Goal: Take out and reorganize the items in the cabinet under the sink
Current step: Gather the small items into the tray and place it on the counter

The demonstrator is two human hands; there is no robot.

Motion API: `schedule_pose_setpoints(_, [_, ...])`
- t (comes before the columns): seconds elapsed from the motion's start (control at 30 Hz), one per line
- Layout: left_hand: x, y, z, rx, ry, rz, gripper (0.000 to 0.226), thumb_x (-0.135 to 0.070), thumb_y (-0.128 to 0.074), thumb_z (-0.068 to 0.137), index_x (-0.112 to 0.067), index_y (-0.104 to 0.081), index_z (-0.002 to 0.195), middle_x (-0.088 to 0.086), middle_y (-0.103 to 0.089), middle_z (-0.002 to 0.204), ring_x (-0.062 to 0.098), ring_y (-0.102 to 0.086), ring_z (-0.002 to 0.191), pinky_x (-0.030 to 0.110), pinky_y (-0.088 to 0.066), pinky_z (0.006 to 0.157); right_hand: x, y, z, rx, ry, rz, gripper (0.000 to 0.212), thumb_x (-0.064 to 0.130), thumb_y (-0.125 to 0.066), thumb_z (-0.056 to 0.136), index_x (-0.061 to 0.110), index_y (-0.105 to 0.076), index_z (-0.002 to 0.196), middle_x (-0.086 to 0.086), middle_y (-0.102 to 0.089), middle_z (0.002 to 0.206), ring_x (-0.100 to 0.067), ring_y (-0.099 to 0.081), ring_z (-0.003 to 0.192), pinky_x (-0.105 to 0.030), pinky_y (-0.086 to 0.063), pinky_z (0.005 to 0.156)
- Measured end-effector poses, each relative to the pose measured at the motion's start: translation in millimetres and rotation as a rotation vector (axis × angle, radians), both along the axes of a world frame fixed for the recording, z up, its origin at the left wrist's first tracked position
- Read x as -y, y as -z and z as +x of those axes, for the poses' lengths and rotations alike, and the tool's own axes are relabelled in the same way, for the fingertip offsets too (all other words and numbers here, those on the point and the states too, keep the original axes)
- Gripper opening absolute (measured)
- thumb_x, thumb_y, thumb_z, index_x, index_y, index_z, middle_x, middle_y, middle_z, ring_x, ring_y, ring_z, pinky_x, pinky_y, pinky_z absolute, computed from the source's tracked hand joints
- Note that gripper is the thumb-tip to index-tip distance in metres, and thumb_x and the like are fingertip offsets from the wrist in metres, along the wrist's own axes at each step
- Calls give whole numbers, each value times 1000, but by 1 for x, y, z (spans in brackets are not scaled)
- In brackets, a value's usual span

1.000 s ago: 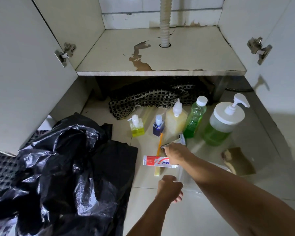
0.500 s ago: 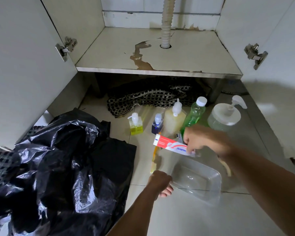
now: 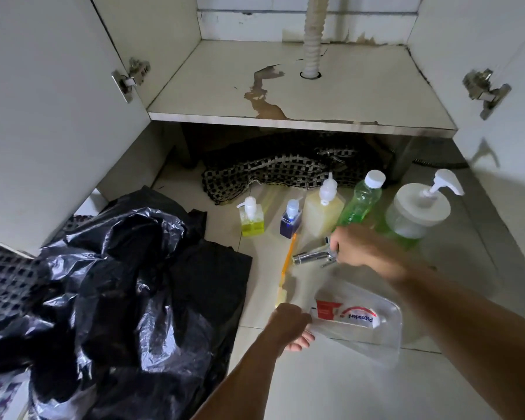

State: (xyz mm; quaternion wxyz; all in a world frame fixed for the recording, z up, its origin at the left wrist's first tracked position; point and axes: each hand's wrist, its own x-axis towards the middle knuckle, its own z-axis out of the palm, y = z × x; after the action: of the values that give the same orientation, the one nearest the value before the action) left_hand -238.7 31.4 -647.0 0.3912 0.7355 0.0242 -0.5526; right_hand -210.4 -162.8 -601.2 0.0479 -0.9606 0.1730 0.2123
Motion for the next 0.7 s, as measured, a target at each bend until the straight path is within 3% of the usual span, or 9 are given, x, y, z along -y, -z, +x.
schedule_pose_setpoints(0.1, [0,1,2,-15,-4,-6,17,-9,-40,85,-17,-43,71,4,-49,65,13,-41,51,19,-34,53,-22,17,16,102,-73,-29,22,2,-49,85,8,-63,101,-11,-65,99,-30,-65,92,-34,-51,74])
schedule_pose_setpoints(0.2, [-3,7,-1,25,-35,-21,9,-8,-45,84,-13,-49,78,8,-53,71,15,-45,53,20,-37,54,-34,48,16,119,-123,-90,24,6,-48,90,11,-64,107,-8,-66,108,-28,-65,102,-35,-53,78])
schedule_pose_setpoints(0.33, [-9,12,-6,82,-66,-39,10,-12,-48,84,-11,-57,87,8,-64,74,15,-56,57,22,-45,58,-42,55,16,210,-144,-203,9,24,-69,80,18,-74,84,-4,-73,81,-21,-71,75,-29,-52,57])
schedule_pose_setpoints(0.43, [-12,12,-5,107,-74,-49,14,-12,-48,84,-12,-59,92,6,-68,74,15,-62,60,22,-47,60,-39,43,19,137,-177,-147,19,20,-52,91,15,-69,100,-6,-71,97,-25,-67,85,-30,-49,65])
schedule_pose_setpoints(0.53, [-10,11,-1,108,-35,-32,15,-14,-48,89,-10,-60,98,9,-71,88,15,-66,71,23,-52,67,-34,21,22,139,-117,-33,13,16,-56,86,13,-64,95,-7,-66,91,-23,-56,74,-30,-42,62])
schedule_pose_setpoints(0.6, [-8,8,2,89,-1,-10,14,-16,-48,92,-9,-59,98,10,-71,98,16,-66,82,26,-53,77,-34,-3,20,-1,-106,2,16,20,-61,80,12,-65,94,-8,-67,90,-25,-59,73,-29,-45,61])
schedule_pose_setpoints(0.7, [-5,6,2,74,7,5,13,-17,-48,92,-9,-59,92,11,-71,101,17,-66,85,28,-52,80,-39,-30,3,-266,-110,89,26,28,-69,79,9,-69,97,-7,-68,84,-22,-63,73,-27,-50,63])
